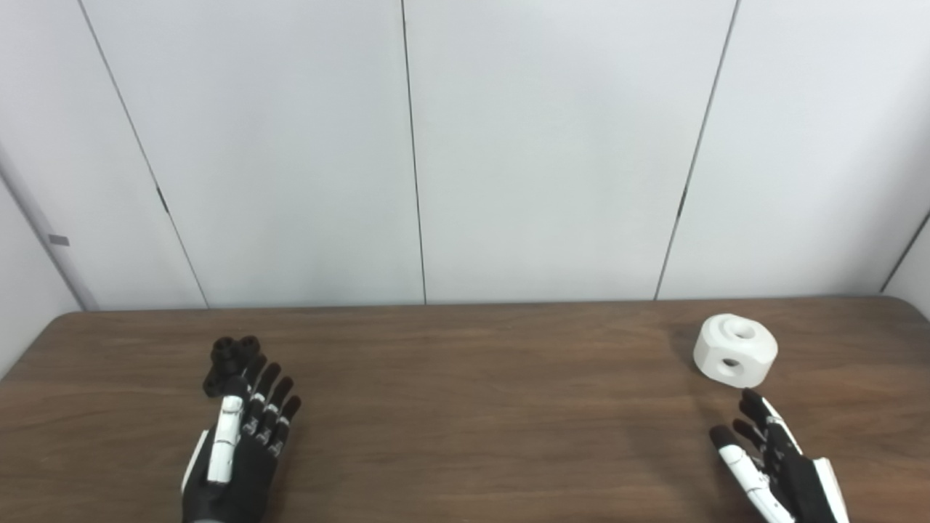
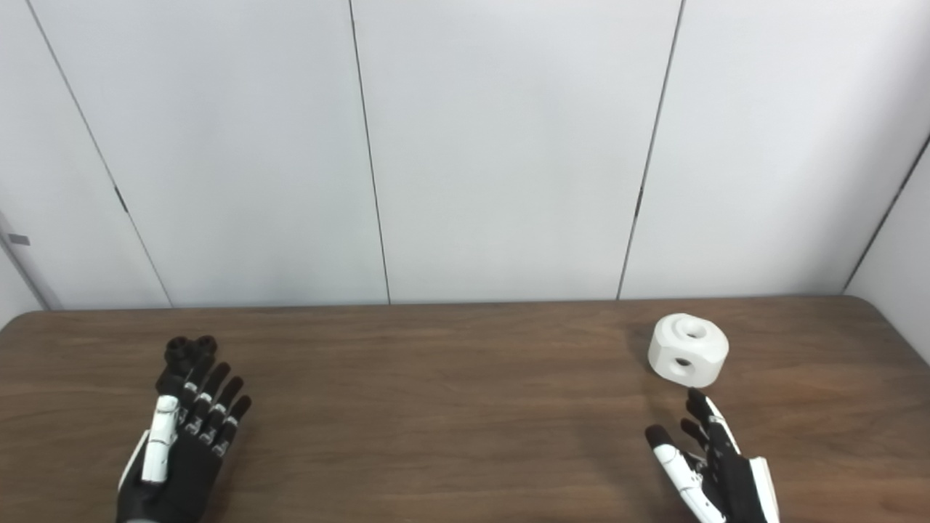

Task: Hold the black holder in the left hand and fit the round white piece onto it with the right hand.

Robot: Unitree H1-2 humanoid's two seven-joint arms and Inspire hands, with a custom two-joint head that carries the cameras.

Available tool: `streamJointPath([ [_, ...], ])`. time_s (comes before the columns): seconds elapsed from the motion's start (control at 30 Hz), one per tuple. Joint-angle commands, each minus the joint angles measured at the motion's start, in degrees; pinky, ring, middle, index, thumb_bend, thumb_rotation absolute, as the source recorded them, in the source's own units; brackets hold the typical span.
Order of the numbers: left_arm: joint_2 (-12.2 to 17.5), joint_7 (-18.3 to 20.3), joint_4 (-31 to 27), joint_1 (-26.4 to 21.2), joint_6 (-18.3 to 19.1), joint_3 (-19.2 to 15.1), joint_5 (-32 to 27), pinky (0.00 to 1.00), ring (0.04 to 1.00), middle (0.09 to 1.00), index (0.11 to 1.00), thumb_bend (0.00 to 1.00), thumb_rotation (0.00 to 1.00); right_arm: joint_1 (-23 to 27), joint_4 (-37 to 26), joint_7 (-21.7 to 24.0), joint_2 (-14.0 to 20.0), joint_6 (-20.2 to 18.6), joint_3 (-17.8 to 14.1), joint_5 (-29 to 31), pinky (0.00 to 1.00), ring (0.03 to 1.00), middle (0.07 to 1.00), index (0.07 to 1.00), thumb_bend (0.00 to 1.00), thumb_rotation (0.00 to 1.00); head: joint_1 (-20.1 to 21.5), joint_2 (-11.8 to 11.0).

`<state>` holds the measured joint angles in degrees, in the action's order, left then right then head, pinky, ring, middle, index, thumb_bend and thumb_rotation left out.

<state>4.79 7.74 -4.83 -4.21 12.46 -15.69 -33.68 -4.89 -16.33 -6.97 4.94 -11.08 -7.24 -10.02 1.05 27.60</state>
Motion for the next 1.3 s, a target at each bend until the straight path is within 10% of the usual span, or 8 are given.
streamJointPath([
  [0.0,0.8,0.9,-1.1,-1.2,-2.2,0.2,0.7,1.00,1.000,1.000,1.000,0.70,0.59,0.7,-0.2,-0.3,0.3,1.8,0.3,-0.9,0.70,0.887,0.918,0.916,0.64,0.71,0.0,0.0],
  [0.43,0.3,0.6,-0.9,-1.1,-2.9,-0.2,1.7,1.00,1.000,1.000,1.000,0.68,0.59,0.5,0.0,-0.2,0.2,1.6,0.3,-1.4,0.69,0.879,0.914,0.913,0.65,0.74,-1.9,-1.4],
  [0.53,-0.3,1.5,-0.5,-0.6,-8.0,0.7,4.7,1.00,1.000,1.000,1.000,0.66,0.51,0.1,-0.1,0.4,0.0,1.2,-0.2,0.5,0.69,0.896,0.935,0.921,0.65,0.72,-4.5,-2.8],
  [0.63,0.3,-1.4,-0.6,0.7,-17.2,3.9,19.0,0.93,0.975,1.000,0.976,0.60,0.43,-0.4,0.2,0.6,0.3,1.9,-0.4,1.5,0.69,0.908,0.950,0.941,0.62,0.71,-7.2,-4.1],
  [0.73,1.1,-7.5,-1.0,0.9,-26.9,6.0,37.9,0.62,0.789,0.864,0.841,0.56,0.33,-0.7,0.8,0.7,0.9,3.0,-0.7,2.3,0.74,0.918,0.948,0.938,0.61,0.73,-10.3,-5.2],
  [0.83,1.4,-13.6,-3.7,0.0,-28.8,6.2,50.6,0.56,0.726,0.799,0.793,0.59,0.28,-0.6,1.2,1.3,1.0,3.8,-1.2,4.5,0.78,0.946,0.960,0.947,0.55,0.70,-13.4,-6.3],
  [0.93,2.5,-18.2,-6.5,-1.7,-26.8,5.8,60.7,0.56,0.701,0.769,0.777,0.66,0.26,-0.7,0.9,0.1,1.1,4.4,-1.0,2.6,0.85,0.973,0.979,0.973,0.41,0.69,-16.7,-7.4],
  [1.27,4.2,-21.3,-14.4,-4.9,-8.3,5.5,85.9,0.51,0.716,0.853,0.882,0.92,0.52,0.9,5.3,-0.2,3.1,5.5,-3.1,2.8,0.80,0.905,0.939,0.953,0.55,0.81,-27.2,-10.4],
])
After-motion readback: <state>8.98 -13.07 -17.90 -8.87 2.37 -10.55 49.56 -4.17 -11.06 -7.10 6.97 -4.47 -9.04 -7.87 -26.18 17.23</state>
